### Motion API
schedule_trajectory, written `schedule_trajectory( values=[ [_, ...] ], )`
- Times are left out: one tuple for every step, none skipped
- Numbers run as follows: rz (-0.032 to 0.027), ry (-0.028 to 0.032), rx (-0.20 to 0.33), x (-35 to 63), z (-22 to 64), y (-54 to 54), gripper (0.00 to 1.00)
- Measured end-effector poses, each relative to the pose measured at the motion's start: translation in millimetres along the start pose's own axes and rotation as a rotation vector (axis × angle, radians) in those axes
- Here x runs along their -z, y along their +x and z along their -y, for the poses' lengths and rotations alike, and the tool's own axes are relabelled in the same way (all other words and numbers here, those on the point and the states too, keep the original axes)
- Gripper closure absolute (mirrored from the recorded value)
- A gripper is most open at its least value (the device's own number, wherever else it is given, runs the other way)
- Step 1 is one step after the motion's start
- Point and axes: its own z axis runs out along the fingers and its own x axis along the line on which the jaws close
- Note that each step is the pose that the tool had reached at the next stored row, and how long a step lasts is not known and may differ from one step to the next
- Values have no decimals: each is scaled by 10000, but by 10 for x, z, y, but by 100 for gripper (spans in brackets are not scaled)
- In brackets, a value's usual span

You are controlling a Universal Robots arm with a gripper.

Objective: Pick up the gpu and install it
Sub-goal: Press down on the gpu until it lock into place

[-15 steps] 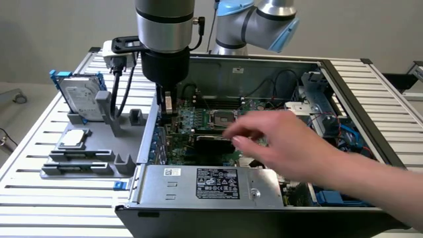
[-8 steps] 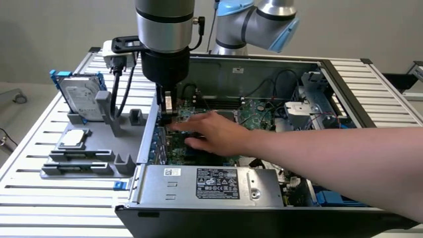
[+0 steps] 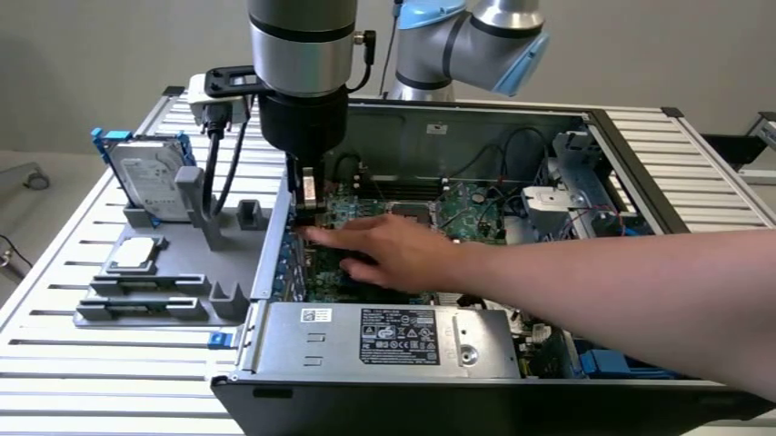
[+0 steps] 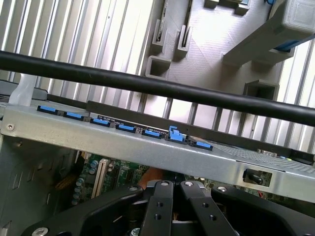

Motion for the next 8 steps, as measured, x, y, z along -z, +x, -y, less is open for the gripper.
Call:
schedule_trajectory(
  values=[
    [0,0,0,0,0,0,89],
    [0,0,1,0,0,0,89],
    [1,1,0,0,0,0,89],
    [1,0,0,0,0,0,89],
    [1,0,0,0,0,0,89],
    [0,0,0,0,0,0,89],
    [-1,1,1,0,0,0,89],
    [-1,0,0,0,0,0,89]
  ],
)
